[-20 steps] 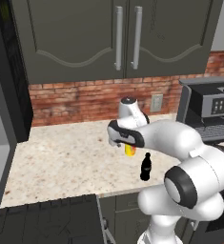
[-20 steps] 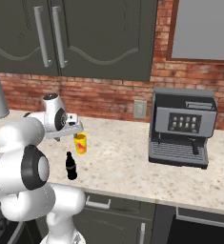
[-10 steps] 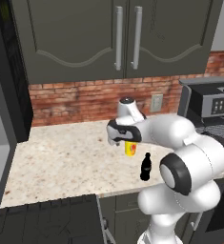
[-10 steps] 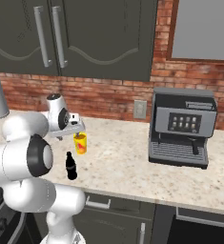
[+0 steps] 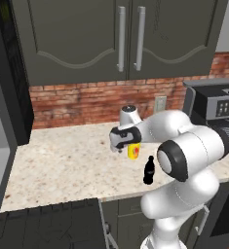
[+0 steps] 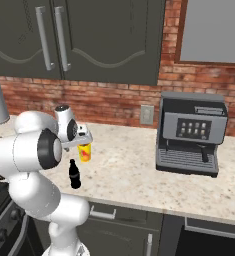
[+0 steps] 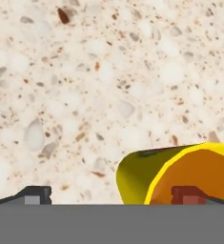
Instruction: Place the microwavable item in the microwave. Then, close the microwave door and press the start button.
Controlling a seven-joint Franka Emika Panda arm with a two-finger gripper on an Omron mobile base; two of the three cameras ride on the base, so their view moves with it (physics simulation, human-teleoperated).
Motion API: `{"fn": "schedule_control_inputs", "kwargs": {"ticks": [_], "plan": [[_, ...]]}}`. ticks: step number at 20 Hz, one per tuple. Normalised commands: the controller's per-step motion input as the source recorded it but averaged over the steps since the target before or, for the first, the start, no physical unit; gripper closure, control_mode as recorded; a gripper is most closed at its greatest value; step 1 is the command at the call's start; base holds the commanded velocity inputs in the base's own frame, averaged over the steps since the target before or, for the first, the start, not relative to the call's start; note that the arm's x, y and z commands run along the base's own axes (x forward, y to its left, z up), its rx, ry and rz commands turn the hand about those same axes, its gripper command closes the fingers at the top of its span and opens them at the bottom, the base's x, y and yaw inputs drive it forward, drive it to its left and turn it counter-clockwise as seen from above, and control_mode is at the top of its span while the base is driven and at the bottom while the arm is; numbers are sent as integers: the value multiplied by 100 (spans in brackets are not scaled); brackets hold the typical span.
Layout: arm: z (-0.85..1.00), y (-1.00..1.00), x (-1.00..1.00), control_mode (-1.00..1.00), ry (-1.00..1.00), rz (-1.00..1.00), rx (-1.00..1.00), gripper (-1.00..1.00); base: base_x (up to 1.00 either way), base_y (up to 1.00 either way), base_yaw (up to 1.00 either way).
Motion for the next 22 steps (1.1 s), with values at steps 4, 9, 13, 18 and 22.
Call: {"fn": "schedule_control_inputs", "kwargs": {"ticks": [4,9,13,18,22], "plan": [[-38,0,0,-100,3,1,0,-100,0,0,0],[-35,0,-1,-100,4,0,0,100,0,0,0],[0,0,0,-100,0,0,0,100,0,0,0],[42,-5,-20,-100,-9,0,0,100,0,0,0],[100,-4,-35,-100,-25,0,-3,100,0,0,0]]}}
